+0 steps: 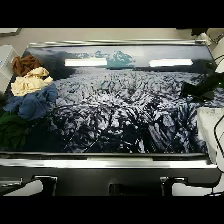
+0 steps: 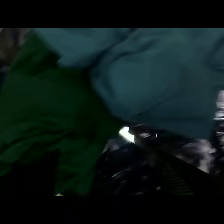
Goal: Fold the clothes and pants, and hang the long-sleeved shirts on hangers.
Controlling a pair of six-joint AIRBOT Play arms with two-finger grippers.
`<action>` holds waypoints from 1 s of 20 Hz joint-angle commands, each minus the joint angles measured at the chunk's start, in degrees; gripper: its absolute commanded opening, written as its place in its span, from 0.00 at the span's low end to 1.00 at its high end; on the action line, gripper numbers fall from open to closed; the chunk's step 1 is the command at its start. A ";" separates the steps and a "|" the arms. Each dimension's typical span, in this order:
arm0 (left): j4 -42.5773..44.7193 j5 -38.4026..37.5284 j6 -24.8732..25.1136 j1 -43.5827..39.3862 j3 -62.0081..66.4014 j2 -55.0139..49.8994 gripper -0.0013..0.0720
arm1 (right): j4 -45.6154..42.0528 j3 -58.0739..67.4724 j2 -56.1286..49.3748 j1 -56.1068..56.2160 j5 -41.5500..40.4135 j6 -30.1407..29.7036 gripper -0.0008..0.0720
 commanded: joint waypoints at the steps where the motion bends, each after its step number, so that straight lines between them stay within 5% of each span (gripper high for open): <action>1: -10.67 -5.68 2.99 20.41 -7.10 -0.55 0.98 | 3.06 -0.02 -0.31 0.02 3.65 0.04 0.79; 5: -22.16 8.79 8.52 30.38 -14.93 -0.59 0.98 | 7.85 0.00 -0.31 0.02 5.90 1.73 0.79; 8: -24.22 17.94 8.55 31.26 -15.93 -1.44 0.98 | 10.40 0.00 -0.31 0.02 6.01 5.18 0.79; 10: -30.67 21.35 12.90 31.26 -15.93 -2.97 0.98 | 12.22 0.00 -0.28 0.02 6.43 6.12 0.79; 13: -38.91 21.75 17.35 30.80 -15.96 -6.01 0.98 | 13.40 0.00 -0.28 0.02 8.09 6.99 0.79; 20: -38.66 18.16 20.41 28.63 -16.83 -12.02 0.98 | 13.42 0.00 -0.28 0.02 11.28 8.02 0.79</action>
